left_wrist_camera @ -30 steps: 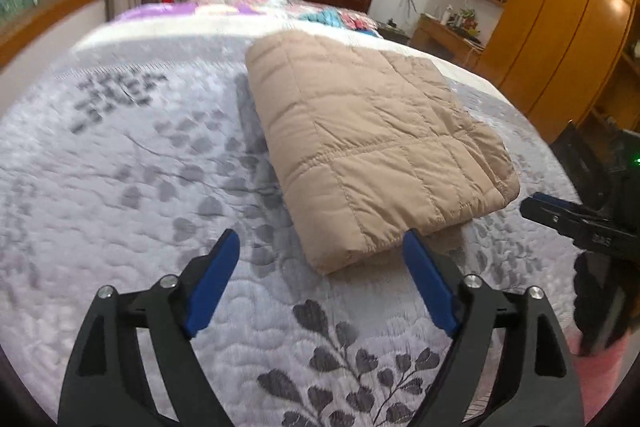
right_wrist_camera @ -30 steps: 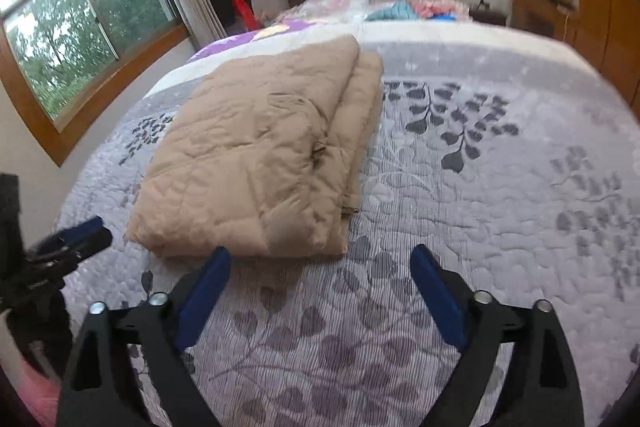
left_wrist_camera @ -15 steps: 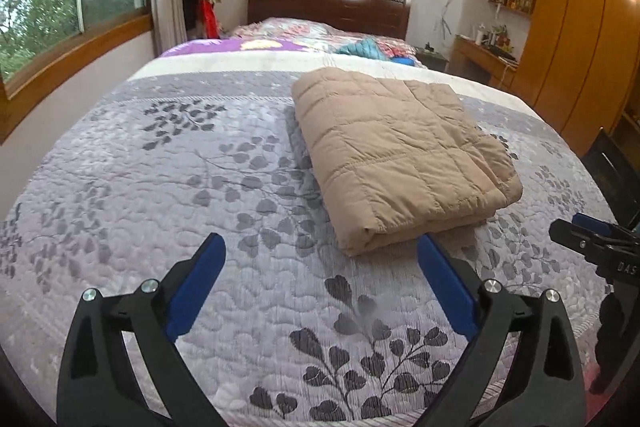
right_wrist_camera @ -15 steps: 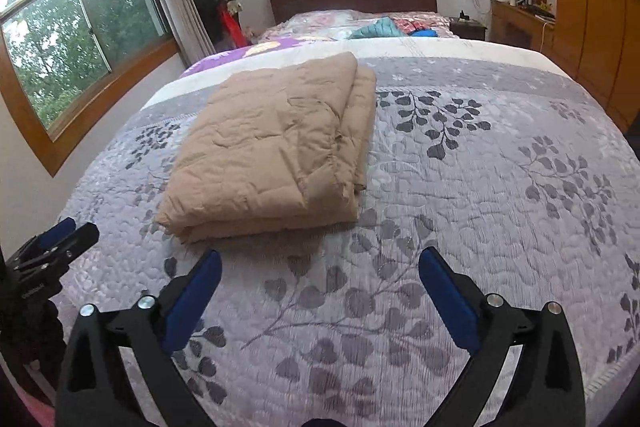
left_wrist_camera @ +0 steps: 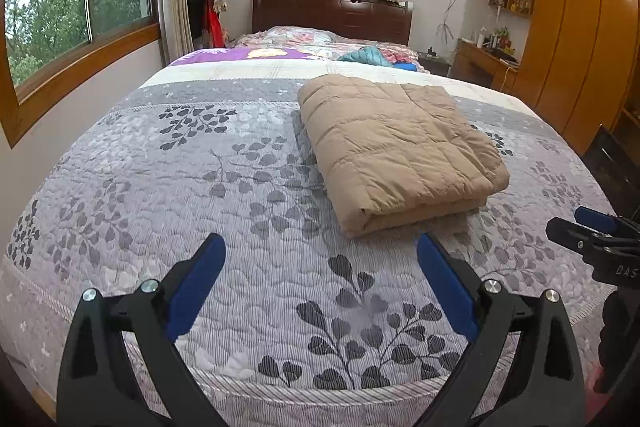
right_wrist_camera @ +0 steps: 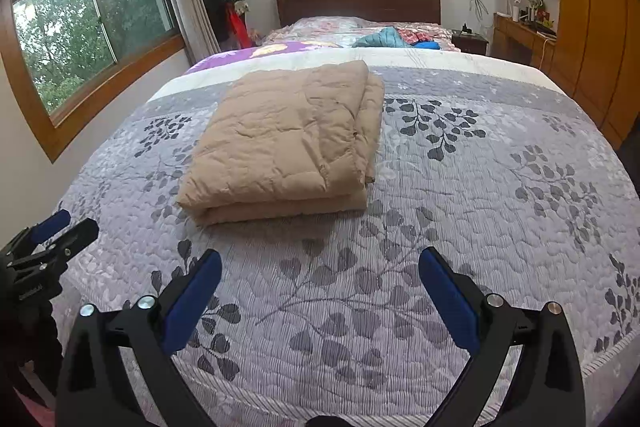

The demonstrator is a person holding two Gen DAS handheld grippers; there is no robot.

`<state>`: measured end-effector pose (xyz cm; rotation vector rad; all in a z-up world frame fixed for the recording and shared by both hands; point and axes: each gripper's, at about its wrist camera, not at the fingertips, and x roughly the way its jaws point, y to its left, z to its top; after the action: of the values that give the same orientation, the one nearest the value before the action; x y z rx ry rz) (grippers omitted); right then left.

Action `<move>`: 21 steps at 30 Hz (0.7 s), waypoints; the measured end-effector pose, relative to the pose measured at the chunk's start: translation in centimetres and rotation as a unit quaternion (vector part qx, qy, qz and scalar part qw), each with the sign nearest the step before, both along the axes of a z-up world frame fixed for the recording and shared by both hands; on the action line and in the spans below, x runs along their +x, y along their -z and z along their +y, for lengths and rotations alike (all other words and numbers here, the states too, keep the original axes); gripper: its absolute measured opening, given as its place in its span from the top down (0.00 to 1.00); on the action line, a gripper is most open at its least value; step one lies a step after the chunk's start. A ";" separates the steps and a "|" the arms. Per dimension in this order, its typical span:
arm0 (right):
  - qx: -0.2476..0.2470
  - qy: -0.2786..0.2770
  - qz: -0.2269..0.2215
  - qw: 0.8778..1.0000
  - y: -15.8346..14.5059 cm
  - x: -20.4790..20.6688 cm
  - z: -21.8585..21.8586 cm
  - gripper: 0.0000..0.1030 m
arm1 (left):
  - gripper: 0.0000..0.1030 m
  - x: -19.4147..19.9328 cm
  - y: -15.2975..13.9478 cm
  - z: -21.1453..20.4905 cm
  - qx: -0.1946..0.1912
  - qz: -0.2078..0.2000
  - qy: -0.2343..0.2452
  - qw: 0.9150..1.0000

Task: Fold large clothes

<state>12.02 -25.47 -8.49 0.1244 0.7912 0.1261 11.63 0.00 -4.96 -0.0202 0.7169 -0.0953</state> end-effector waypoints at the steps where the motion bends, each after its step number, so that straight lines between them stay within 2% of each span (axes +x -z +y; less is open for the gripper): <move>1: 0.000 0.000 -0.001 1.000 0.0 -0.1 -0.1 0.04 | 0.07 -0.1 0.0 0.0 0.000 -0.001 0.000 1.000; 21: -0.007 -0.007 -0.003 1.000 -0.1 -0.8 0.3 0.04 | 0.07 -0.9 -0.1 0.1 0.001 0.005 0.001 1.000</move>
<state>11.23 -25.12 -8.37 0.1053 0.7867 0.1350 10.74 0.08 -4.89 -0.0172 0.7277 -0.0958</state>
